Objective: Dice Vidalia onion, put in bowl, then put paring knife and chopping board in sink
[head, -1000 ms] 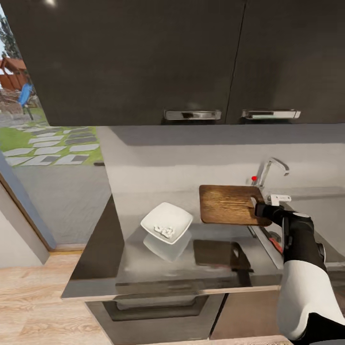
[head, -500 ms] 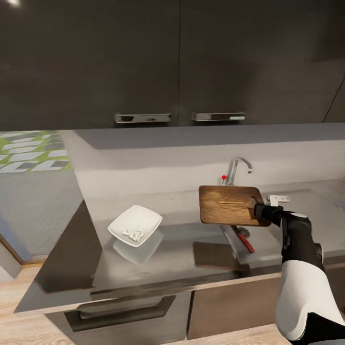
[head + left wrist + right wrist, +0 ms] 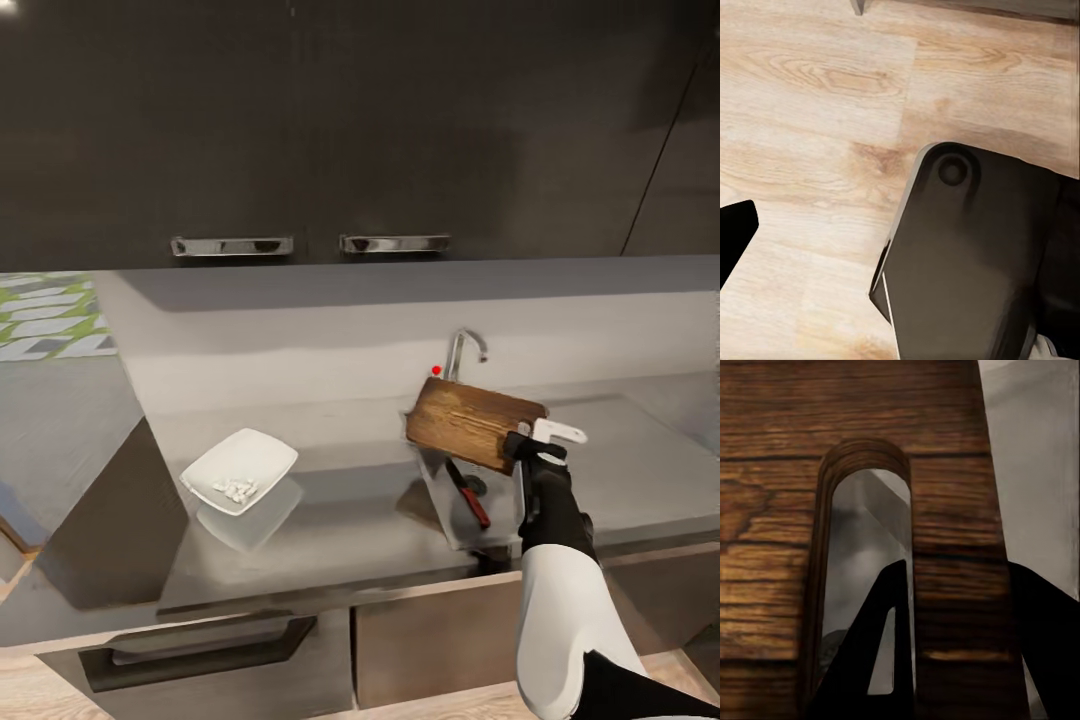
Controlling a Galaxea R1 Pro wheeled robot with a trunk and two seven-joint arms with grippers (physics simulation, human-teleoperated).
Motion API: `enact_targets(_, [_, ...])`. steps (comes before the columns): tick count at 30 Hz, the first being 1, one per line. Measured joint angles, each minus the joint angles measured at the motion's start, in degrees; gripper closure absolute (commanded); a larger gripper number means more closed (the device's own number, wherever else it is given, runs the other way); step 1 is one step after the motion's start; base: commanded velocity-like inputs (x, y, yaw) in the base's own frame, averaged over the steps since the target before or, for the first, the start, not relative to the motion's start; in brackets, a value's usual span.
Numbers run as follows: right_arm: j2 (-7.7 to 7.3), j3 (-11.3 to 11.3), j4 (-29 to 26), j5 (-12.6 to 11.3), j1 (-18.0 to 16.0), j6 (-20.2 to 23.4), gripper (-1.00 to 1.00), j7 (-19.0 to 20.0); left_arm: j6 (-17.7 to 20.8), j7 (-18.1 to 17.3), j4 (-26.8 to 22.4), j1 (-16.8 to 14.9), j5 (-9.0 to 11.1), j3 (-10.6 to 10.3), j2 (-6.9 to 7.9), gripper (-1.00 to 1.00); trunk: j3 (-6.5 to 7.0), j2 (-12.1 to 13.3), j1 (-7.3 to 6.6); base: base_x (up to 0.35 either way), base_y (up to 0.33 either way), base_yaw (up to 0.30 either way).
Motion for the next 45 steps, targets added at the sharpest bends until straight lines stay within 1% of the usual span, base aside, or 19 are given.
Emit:
enact_targets(3, [0.00, 0.0, 0.1, -4.9, 0.0, -0.5, 1.00, -2.8, 0.0, 0.0, 0.0, 0.0, 0.0, 0.0, 0.00, -1.00, 0.00, 0.0, 0.00, 0.000, -0.098, 0.000])
enact_targets(5, [-0.01, 0.0, 0.1, -6.5, 0.0, -0.7, 1.00, -4.2, 0.0, 0.0, 0.0, 0.0, 0.0, 0.0, 0.00, -1.00, 0.00, 0.0, 0.00, 0.000, -0.031, 0.000])
enact_targets(7, [-0.01, 0.0, 0.1, -7.2, 0.0, -0.7, 1.00, -6.0, 0.0, 0.0, 0.0, 0.0, 0.0, 0.0, 0.00, -1.00, 0.00, 0.0, 0.00, 0.000, -0.012, 0.000])
enact_targets(9, [-0.02, 0.0, 0.1, -7.5, 0.0, -0.9, 1.00, -9.3, 0.0, 0.0, 0.0, 0.0, -0.1, 0.0, 0.00, -1.00, 0.00, 0.0, 0.00, 0.000, -0.004, 0.000])
enact_targets(13, [-0.02, 0.0, 0.1, -8.3, 0.0, -3.4, 1.00, -17.9, 0.0, 0.0, 0.0, 0.0, -0.1, 0.0, 0.00, -1.00, 0.00, 0.0, 0.00, 0.000, -0.001, 0.000])
enact_targets(14, [-0.03, 0.0, 0.6, -10.0, 0.0, -4.8, 1.00, -20.9, 0.0, 0.0, 0.0, 0.0, -0.1, 0.0, 0.00, -1.00, 0.00, 0.0, 0.00, 0.000, 0.000, 0.000])
enact_targets(15, [-0.01, 0.1, 1.5, -12.6, 0.0, -5.7, 1.00, -22.9, 0.0, 0.0, 0.0, 0.0, -0.1, 0.0, 0.00, -1.00, -0.01, 0.0, 0.00, 0.000, 0.000, 0.000])
enact_targets(18, [0.00, 0.9, 3.8, -19.0, 0.0, -7.6, 1.00, -27.4, 0.0, 0.0, 0.0, 0.0, 0.0, 0.0, 0.00, -1.00, -0.01, 0.0, 0.00, 0.000, 0.000, 0.000])
enact_targets(20, [0.00, 2.7, 4.6, -20.9, 0.0, -8.8, 1.00, -28.7, 0.0, 0.0, 0.0, 0.0, 0.0, 0.0, 0.00, -1.00, 0.00, 0.0, 0.00, 0.000, 0.000, 0.000])
enact_targets(23, [0.01, 5.3, 5.0, -22.0, 0.0, -9.9, 1.00, -29.7, 0.0, 0.0, 0.0, 0.0, -0.1, 0.0, 0.00, -1.00, 0.00, 0.0, 0.00, 0.000, 0.000, 0.000])
enact_targets(25, [0.00, 5.7, 5.1, -22.1, 0.0, -10.1, 1.00, -30.6, 0.0, 0.0, 0.0, 0.0, -0.1, 0.0, 0.00, -1.00, 0.00, 0.0, 0.00, 0.000, 0.000, 0.000])
enact_targets(28, [0.00, 6.0, 6.1, -22.3, 0.0, -11.1, 1.00, -34.0, 0.0, 0.0, 0.0, 0.0, -0.1, 0.0, 0.00, -1.00, -0.01, 0.0, 0.00, 0.000, 0.000, 0.000])
enact_targets(32, [0.01, 6.8, 8.7, -23.8, 0.0, -15.7, 1.00, -37.1, 0.0, 0.0, 0.0, 0.0, 0.0, 0.0, 0.00, -1.00, 0.00, 0.0, 0.00, 0.000, 0.000, 0.000])
enact_targets(34, [0.01, 7.3, 9.2, -26.0, 0.0, -16.9, 1.00, -38.6, 0.0, 0.0, 0.0, 0.0, 0.0, 0.0, 0.00, -1.00, 0.00, 0.0, 0.00, 0.000, 0.000, 0.000])
enact_targets(36, [0.02, 8.7, 9.4, -28.4, 0.0, -17.4, 1.00, -39.6, 0.0, 0.0, 0.0, 0.0, 0.0, 0.0, 0.00, -1.00, 0.00, 0.0, 0.00, 0.000, 0.000, 0.000])
enact_targets(37, [0.02, 9.2, 9.4, -28.9, 0.0, -17.5, 1.00, -39.8, 0.0, 0.0, 0.0, 0.0, 0.0, 0.0, 0.00, -1.00, 0.00, 0.0, 0.00, 0.000, 0.000, 0.000])
enact_targets(39, [0.02, 12.5, 9.5, -31.3, 0.0, -17.7, 1.00, -40.2, 0.0, 0.1, 0.0, 0.0, 0.0, 0.0, 0.00, -1.00, 0.00, 0.0, 0.00, 0.000, 0.000, 0.000])
enact_targets(41, [0.02, 14.2, 9.5, -33.1, 0.0, -17.7, 1.00, -40.5, 0.0, 0.1, 0.0, 0.0, 0.0, 0.0, 0.00, -1.00, 0.00, 0.0, 0.00, 0.000, 0.000, 0.000])
enact_targets(45, [0.02, 15.4, 9.3, -34.9, 0.0, -17.7, 1.00, -41.1, 0.0, 0.0, 0.0, 0.0, 0.0, 0.0, 0.00, -1.00, 0.00, 0.0, 0.00, 0.000, 0.000, 0.000])
